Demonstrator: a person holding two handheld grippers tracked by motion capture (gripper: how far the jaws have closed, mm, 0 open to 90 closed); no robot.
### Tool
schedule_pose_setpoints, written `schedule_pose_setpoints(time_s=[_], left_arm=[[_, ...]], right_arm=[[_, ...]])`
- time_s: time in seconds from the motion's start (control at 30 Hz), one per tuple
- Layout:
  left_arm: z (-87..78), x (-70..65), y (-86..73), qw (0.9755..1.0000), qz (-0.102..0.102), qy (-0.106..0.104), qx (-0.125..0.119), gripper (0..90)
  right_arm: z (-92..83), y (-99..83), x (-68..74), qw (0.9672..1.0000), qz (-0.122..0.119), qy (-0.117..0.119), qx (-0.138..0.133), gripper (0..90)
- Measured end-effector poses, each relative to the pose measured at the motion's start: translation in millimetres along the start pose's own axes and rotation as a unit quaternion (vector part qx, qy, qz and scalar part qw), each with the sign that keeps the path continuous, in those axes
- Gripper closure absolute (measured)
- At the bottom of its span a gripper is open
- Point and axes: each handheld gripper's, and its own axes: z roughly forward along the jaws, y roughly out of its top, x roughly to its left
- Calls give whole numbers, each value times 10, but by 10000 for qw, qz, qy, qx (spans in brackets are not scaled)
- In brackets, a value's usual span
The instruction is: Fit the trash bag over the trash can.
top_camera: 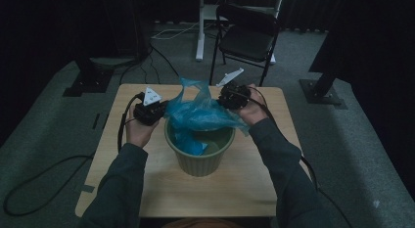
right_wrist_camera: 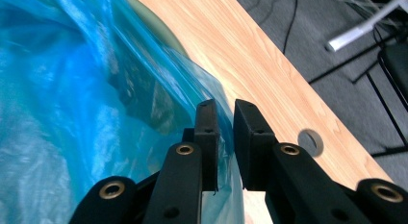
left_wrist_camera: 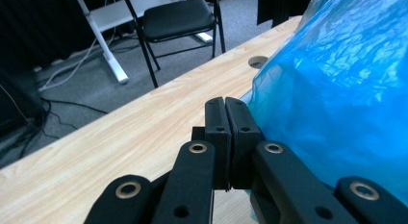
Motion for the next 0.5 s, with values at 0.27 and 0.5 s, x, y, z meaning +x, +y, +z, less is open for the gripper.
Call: schedule_pose_setpoints(time_s=[0.27, 0.5], left_arm=[[106, 27, -59, 9997, -148, -171, 92, 888], [200, 45, -90, 9988, -306, -328, 173, 888]], right_arm=[[1, -103, -60, 9995, 262, 86, 155, 792], [2, -204, -112, 9986, 443, 211, 214, 825]])
